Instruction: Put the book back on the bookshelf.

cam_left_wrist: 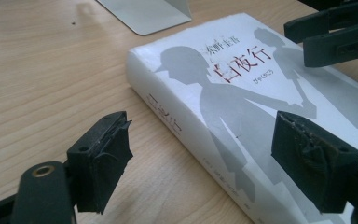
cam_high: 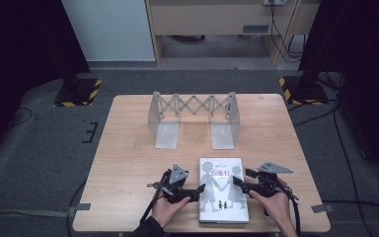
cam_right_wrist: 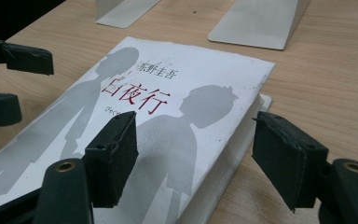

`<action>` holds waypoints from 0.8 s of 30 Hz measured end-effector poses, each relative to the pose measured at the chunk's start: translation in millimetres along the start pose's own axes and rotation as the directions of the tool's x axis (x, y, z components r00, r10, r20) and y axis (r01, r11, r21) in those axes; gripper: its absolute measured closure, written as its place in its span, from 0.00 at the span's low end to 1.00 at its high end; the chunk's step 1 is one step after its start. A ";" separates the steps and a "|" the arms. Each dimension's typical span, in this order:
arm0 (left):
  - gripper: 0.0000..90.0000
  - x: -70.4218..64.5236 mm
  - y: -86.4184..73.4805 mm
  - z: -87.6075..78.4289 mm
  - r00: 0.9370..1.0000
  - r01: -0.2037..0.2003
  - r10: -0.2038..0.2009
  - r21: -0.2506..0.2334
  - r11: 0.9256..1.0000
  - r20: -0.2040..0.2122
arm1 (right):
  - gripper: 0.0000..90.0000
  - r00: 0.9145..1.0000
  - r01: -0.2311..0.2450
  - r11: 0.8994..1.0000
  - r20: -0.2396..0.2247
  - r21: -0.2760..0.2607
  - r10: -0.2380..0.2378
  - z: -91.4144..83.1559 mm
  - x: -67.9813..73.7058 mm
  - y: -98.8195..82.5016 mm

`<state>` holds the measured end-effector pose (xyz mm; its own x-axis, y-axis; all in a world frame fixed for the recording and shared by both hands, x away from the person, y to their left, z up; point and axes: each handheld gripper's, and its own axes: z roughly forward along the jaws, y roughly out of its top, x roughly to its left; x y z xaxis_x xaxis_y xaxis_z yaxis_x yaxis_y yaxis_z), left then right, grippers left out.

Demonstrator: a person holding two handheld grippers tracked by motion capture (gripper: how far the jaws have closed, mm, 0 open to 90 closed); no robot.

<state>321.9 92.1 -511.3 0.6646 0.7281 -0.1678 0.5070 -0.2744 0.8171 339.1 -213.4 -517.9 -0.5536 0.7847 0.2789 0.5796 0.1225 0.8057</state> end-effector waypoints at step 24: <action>0.11 -1.5 -5.3 15.3 0.999 0.020 -0.021 0.007 1.000 0.051 | 0.31 0.999 -0.021 1.000 -0.047 -0.005 0.021 9.1 2.5 -4.6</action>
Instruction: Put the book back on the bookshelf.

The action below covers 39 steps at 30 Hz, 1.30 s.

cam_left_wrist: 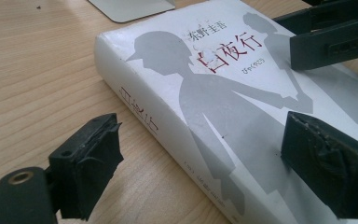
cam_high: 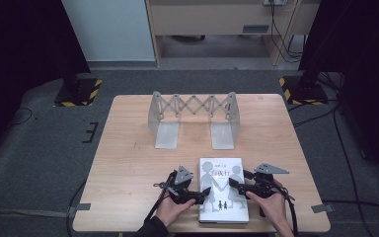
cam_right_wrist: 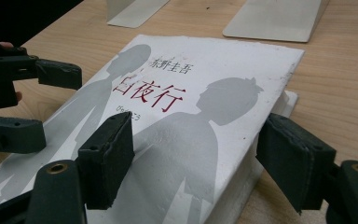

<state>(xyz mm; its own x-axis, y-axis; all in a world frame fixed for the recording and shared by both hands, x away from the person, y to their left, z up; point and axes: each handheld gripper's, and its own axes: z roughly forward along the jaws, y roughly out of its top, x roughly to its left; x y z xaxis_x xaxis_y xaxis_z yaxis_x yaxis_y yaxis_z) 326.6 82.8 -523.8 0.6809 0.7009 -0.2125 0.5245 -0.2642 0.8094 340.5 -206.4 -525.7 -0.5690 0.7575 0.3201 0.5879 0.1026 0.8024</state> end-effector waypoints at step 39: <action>0.18 6.1 1.9 -12.2 0.999 -0.033 0.033 0.002 0.999 -0.010 | 0.30 0.998 -0.026 0.993 -0.054 -0.113 0.020 -1.8 19.2 20.8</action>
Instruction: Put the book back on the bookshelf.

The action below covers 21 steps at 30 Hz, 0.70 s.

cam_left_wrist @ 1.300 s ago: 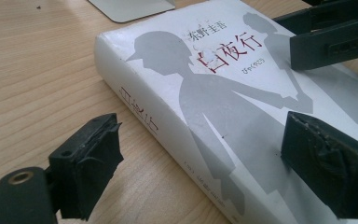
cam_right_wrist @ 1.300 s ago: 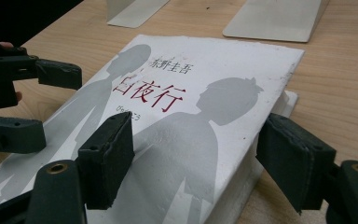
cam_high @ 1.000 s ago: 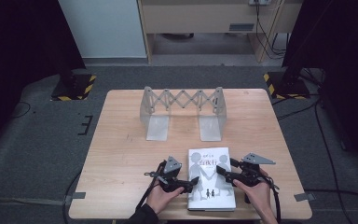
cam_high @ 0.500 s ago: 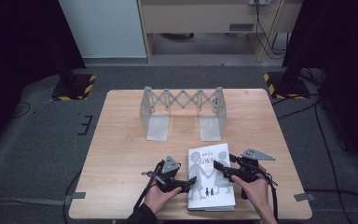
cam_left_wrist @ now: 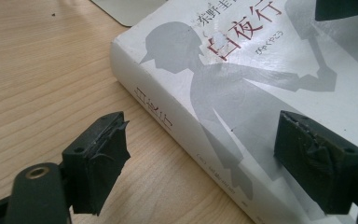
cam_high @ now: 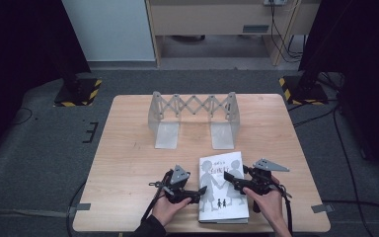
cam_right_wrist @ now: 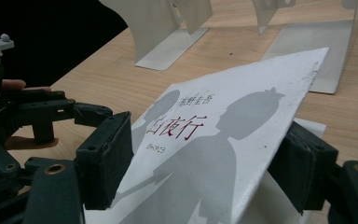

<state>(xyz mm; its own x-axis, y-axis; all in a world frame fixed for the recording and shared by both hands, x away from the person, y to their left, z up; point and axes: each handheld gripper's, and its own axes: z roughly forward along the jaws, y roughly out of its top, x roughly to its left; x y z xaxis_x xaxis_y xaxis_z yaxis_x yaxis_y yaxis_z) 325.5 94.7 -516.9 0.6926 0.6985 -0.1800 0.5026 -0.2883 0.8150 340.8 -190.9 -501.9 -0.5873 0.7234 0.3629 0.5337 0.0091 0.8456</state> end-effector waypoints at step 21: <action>0.21 9.9 1.1 -7.0 0.999 0.005 -0.005 -0.009 1.000 -0.037 | 0.29 0.996 0.052 0.995 0.071 0.086 -0.058 -3.3 -14.1 -12.8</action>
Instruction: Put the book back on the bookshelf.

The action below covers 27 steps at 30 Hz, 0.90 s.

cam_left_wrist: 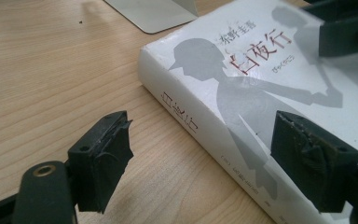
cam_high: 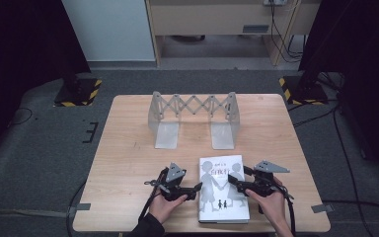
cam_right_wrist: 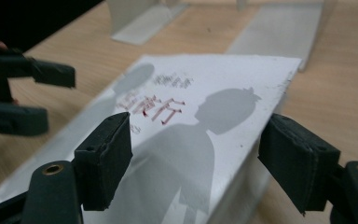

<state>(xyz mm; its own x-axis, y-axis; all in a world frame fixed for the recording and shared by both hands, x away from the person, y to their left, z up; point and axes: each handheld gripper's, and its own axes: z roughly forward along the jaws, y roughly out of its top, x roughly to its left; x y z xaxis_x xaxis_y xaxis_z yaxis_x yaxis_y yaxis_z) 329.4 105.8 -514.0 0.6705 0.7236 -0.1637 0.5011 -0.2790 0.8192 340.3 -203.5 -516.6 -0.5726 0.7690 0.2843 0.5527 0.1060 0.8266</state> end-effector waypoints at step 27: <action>0.28 16.0 -2.4 -10.3 0.996 0.025 -0.026 -0.013 1.000 -0.085 | 0.26 0.999 -0.038 0.999 -0.005 0.028 0.039 5.6 -3.5 -10.3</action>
<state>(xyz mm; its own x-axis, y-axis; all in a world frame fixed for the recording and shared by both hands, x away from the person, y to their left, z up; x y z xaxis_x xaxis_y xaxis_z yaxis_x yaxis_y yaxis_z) 333.3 124.6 -512.8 0.6087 0.7813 -0.1376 0.5105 -0.2530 0.8218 339.9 -203.8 -528.8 -0.5539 0.7693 0.3183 0.5913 0.0943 0.8009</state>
